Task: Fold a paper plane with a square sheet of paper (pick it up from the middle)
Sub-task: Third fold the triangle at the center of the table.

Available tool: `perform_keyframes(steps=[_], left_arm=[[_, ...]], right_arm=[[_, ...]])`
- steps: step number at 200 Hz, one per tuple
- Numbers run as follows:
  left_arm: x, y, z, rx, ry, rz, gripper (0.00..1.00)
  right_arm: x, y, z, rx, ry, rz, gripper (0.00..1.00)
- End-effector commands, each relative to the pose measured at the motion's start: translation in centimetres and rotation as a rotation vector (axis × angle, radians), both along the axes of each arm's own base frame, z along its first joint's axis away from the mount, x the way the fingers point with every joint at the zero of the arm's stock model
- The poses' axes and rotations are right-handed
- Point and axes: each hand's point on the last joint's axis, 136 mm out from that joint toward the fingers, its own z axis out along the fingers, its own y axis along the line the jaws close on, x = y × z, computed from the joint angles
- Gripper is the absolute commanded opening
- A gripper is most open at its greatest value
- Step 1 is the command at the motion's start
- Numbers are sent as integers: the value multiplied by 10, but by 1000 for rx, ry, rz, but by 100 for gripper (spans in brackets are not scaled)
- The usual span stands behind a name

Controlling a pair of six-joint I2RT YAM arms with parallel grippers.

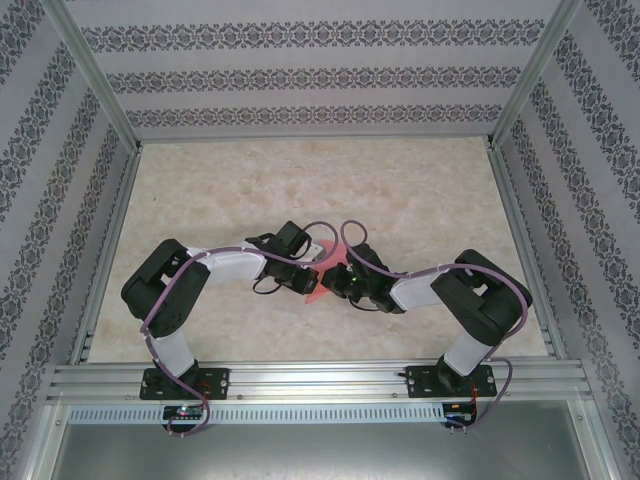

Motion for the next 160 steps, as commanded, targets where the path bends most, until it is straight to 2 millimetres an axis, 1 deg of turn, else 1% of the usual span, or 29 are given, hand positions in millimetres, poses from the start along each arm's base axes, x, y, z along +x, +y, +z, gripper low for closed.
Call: perform_keyframes(steps=[1,21,39,57,74,87,98,110,125,148,160], left_arm=[[-1,19,-24,100,37,42,0],[-1,19,-24,98,38,41,0],[-1,18,-23,94,41,39,0],[-1,17,-23,92,42,37,0],[-1,17,-23,92,43,38,0],[-1,17,-23,93,43,37,0],[-1,17,-23,94,43,37,0],[-1,18,-24,95,44,37,0],[-1,18,-24,102,44,38,0],[-1,19,-24,107,45,40,0],[-1,19,-25,107,46,40,0]], right_arm=[[7,-9,21,10,-54,-30,11],[7,-19,23,-15,-61,-34,11],[8,-27,17,-26,-44,-47,11],[9,-31,5,-42,-15,-55,10],[9,-28,-6,-47,7,-46,9],[7,-36,-20,-87,38,-73,9],[5,-40,-26,-102,55,-85,9],[5,-38,-25,-95,57,-78,9],[8,-36,-12,-75,30,-75,10],[15,-44,9,-57,-11,-98,10],[17,-48,13,-62,-21,-102,11]])
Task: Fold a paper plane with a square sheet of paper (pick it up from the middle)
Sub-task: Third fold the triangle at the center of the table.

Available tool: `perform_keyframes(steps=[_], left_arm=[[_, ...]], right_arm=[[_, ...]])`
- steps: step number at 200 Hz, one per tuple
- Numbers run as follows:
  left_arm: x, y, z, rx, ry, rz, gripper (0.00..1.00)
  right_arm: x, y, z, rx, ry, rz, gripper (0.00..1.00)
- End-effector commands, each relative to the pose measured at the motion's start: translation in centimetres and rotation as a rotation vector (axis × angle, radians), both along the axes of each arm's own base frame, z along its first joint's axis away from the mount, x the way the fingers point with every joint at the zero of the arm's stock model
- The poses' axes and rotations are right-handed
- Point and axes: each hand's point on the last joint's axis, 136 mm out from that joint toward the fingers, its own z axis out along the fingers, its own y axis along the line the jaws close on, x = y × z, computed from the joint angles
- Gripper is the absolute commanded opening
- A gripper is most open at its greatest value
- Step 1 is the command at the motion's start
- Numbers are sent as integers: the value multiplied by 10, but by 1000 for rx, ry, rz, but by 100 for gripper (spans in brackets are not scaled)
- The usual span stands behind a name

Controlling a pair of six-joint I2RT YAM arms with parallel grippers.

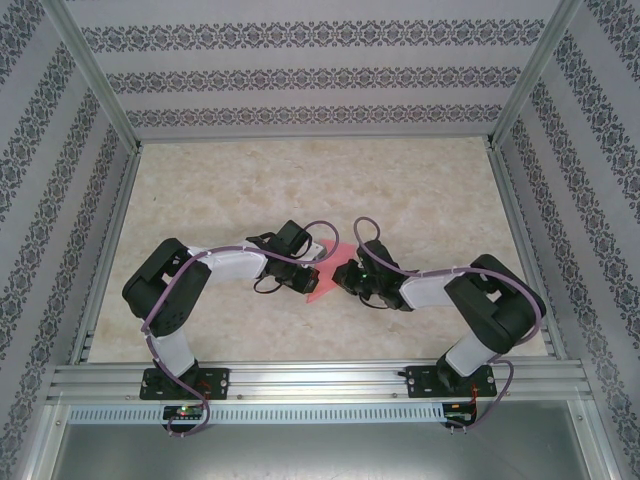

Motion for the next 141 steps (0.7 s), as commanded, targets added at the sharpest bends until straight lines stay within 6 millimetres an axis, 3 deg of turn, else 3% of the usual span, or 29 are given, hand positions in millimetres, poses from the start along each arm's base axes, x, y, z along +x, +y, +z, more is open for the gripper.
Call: perform_keyframes(steps=[1,29,78,127,141], left_arm=[[-3,21,-25,106,46,40,0],[-3,19,-25,103,52,37,0],[-3,20,-25,111,50,35,0],[-3,21,-24,115,50,37,0],[-3,21,-24,115,50,36,0]], right_arm=[[6,-13,11,-19,-32,-22,11],[7,-13,3,-23,-8,-5,10],[1,-30,-33,-121,92,-50,10],[12,-24,11,-92,13,-34,10],[16,-26,14,-91,3,-37,11]])
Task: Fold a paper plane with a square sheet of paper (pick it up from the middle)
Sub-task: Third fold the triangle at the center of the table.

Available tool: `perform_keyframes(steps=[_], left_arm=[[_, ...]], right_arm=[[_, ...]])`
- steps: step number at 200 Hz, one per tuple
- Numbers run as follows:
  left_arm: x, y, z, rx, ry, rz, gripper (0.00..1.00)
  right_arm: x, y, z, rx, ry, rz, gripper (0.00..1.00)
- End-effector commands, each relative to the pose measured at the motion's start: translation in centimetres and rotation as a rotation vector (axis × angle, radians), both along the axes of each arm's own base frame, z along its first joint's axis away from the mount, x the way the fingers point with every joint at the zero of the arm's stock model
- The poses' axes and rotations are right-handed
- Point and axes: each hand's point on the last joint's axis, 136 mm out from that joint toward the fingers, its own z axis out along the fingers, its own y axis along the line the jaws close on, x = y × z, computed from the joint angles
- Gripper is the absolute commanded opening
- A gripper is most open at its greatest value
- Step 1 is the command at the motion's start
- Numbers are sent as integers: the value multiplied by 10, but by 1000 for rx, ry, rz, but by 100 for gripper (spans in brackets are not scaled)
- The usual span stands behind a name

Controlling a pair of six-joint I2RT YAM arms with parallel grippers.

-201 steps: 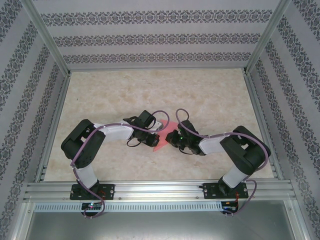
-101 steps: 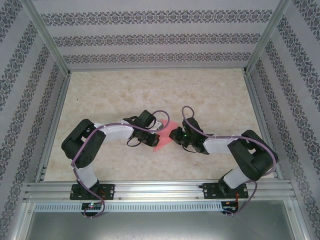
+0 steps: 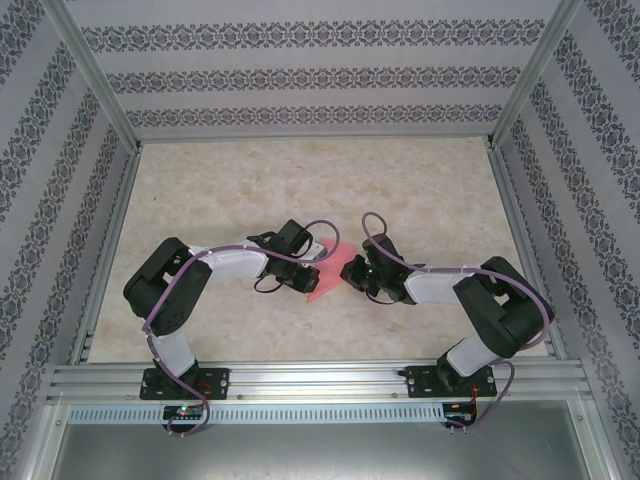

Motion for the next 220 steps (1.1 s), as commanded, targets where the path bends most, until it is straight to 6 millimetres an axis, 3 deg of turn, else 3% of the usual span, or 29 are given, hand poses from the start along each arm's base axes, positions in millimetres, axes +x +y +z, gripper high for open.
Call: perform_keyframes(steps=[1,43,64,86,147,220], left_arm=[[-4,22,-25,112,46,36,0],[-5,21,-27,108,53,33,0],[-5,19,-28,105,64,29,0],[-6,21,-30,116,64,31,0],[-4,19,-30,111,68,27,0],[-2,23,-30,135,53,36,0]], right_arm=[[11,-7,14,-29,-41,-10,11],[6,-9,-17,-45,29,-7,10],[0,-20,-33,-108,73,-32,9],[-1,-16,-22,-79,51,-29,9],[9,-10,34,-52,-75,-16,11],[0,10,35,-13,-95,-7,12]])
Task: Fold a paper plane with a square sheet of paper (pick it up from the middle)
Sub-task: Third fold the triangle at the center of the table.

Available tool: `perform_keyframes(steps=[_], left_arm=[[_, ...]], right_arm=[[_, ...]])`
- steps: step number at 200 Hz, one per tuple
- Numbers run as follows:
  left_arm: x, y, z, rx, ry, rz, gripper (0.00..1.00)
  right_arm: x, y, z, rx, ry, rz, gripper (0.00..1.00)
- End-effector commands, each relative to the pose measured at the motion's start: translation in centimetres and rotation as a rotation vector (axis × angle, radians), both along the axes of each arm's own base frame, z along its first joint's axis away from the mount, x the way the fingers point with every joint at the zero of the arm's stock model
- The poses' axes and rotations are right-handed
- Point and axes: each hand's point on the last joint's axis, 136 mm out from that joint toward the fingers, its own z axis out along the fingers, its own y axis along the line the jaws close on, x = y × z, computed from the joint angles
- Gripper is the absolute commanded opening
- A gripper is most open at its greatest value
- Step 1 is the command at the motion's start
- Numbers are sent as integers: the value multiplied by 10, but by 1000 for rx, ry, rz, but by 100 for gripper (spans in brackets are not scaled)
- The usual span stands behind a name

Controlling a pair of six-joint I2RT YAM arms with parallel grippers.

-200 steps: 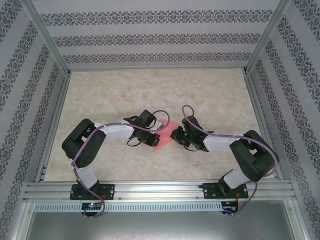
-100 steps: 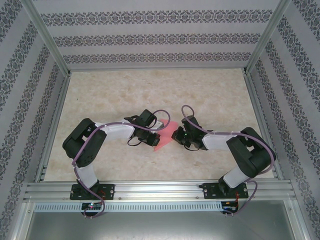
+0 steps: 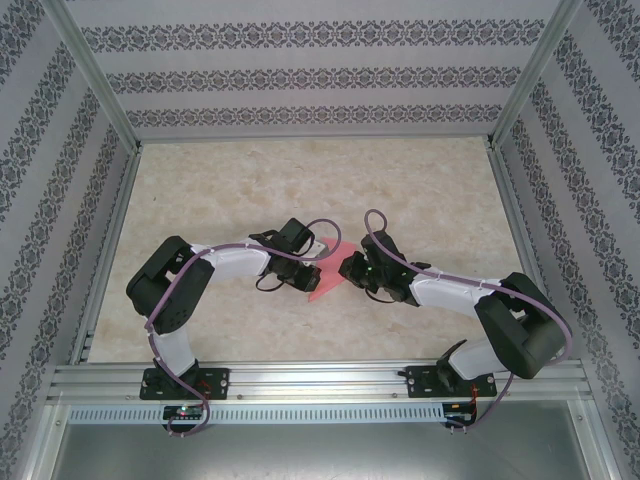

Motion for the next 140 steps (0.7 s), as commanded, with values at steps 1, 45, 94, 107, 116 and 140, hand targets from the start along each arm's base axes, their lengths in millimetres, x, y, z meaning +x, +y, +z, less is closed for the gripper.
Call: perform_keyframes(steps=[1,45,94,107,116,140], left_arm=[[-5,25,-29,129,44,36,0],[-6,23,-32,129,68,33,0],[-5,28,-31,148,48,40,0],[-5,28,-32,145,50,40,0],[-5,28,-32,148,50,41,0],[-4,27,-31,145,48,38,0]], right_arm=[[4,3,2,7,-23,-24,12],[3,7,7,30,-35,-23,12],[4,16,5,47,-32,1,12],[5,21,5,63,-31,14,12],[6,23,4,62,-29,18,12],[9,27,0,61,-22,22,12]])
